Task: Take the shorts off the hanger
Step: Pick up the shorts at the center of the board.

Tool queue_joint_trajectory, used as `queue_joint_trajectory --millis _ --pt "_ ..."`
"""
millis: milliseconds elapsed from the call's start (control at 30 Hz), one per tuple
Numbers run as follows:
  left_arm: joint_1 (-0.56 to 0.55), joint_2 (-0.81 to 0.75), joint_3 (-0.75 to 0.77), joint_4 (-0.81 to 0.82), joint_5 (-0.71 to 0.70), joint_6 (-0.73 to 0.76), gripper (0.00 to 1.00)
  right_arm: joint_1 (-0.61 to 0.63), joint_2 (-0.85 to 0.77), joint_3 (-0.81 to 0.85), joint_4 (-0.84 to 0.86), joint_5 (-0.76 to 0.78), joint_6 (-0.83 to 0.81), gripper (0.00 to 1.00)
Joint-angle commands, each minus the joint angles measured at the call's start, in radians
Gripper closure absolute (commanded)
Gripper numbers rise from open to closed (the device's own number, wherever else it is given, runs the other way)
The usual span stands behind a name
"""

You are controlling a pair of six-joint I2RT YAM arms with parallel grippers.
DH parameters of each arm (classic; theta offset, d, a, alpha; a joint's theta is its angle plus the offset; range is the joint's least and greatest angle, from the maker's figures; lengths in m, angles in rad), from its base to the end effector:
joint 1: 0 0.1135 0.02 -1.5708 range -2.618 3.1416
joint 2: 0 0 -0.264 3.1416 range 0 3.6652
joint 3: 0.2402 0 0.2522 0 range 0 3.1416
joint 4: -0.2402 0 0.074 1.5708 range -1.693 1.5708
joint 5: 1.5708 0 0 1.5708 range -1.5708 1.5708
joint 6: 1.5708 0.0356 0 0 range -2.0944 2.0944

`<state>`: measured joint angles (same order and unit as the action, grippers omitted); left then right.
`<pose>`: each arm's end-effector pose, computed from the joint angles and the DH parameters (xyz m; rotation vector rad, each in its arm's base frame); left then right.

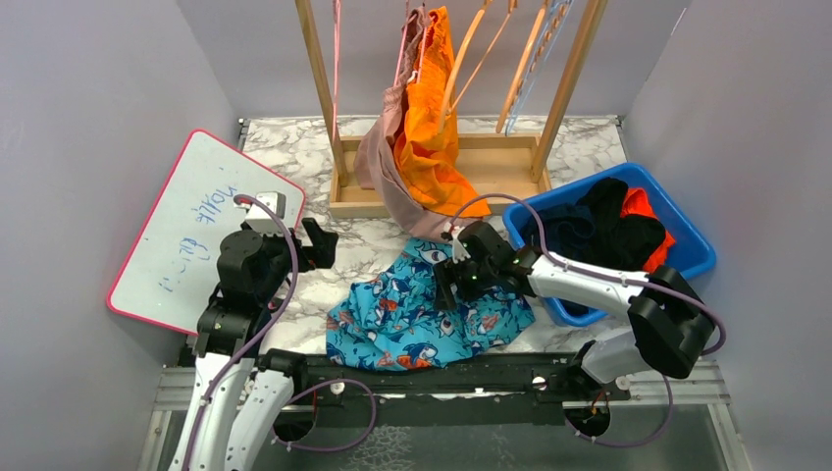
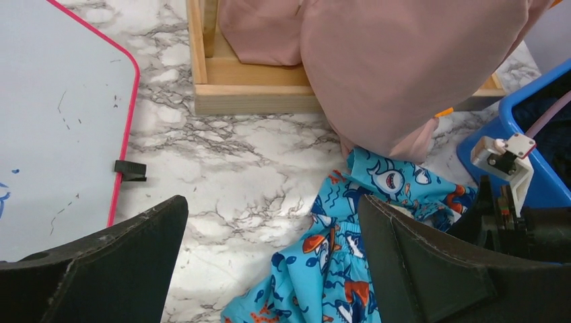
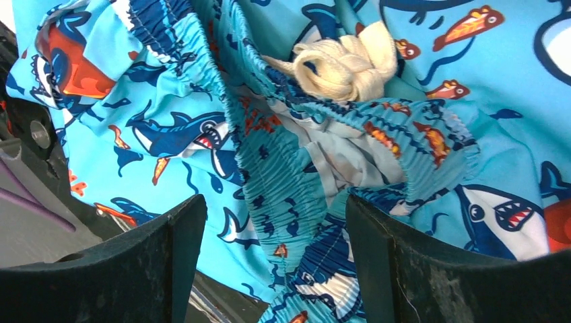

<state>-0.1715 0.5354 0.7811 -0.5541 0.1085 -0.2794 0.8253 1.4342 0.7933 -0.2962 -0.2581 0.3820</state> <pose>0.1178 -0.0243 0.3328 -0.0271 1.8978 -0.4103 0.1836 0.2122 0.1893 -0.6940 2.5658 0.7780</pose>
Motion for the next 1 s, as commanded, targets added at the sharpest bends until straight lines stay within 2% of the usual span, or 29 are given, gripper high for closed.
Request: queue_joint_trajectory --millis 0,167,300,367,433,467,533,600,667,867,967 --pt "0.003 -0.020 -0.052 0.102 0.017 -0.023 0.01 0.029 0.027 0.012 -0.002 0.059 0.021 0.22" --pt "0.003 -0.038 -0.133 0.144 0.006 -0.035 0.01 0.105 0.153 0.099 -0.189 0.461 0.072 0.22" --pt "0.003 -0.056 -0.180 0.171 0.006 -0.025 0.01 0.147 0.242 0.145 -0.264 0.624 0.125 0.22" --pt "0.004 -0.054 -0.179 0.172 0.003 -0.016 0.01 0.157 0.279 0.152 -0.276 0.651 0.153 0.27" --pt "0.003 -0.050 -0.183 0.172 -0.005 -0.016 0.01 0.159 0.297 0.150 -0.260 0.641 0.165 0.39" --pt "0.003 -0.047 -0.185 0.172 -0.007 -0.017 0.01 0.161 0.296 0.147 -0.241 0.624 0.165 0.50" --pt "0.003 -0.043 -0.188 0.171 -0.011 -0.022 0.01 0.163 0.270 0.140 -0.211 0.588 0.150 0.79" --pt "0.004 -0.042 -0.189 0.170 -0.012 -0.026 0.01 0.166 0.211 0.132 -0.192 0.588 0.160 0.93" --pt "0.003 -0.046 -0.190 0.170 -0.009 -0.026 0.01 0.166 0.116 0.108 -0.167 0.590 0.163 0.98" --pt "0.003 -0.048 -0.196 0.170 -0.015 -0.030 0.01 0.167 -0.329 0.000 -0.017 0.563 0.117 0.99" --pt "0.003 -0.048 -0.199 0.170 -0.013 -0.032 0.01 0.167 -0.553 -0.035 0.020 0.601 0.086 0.99"
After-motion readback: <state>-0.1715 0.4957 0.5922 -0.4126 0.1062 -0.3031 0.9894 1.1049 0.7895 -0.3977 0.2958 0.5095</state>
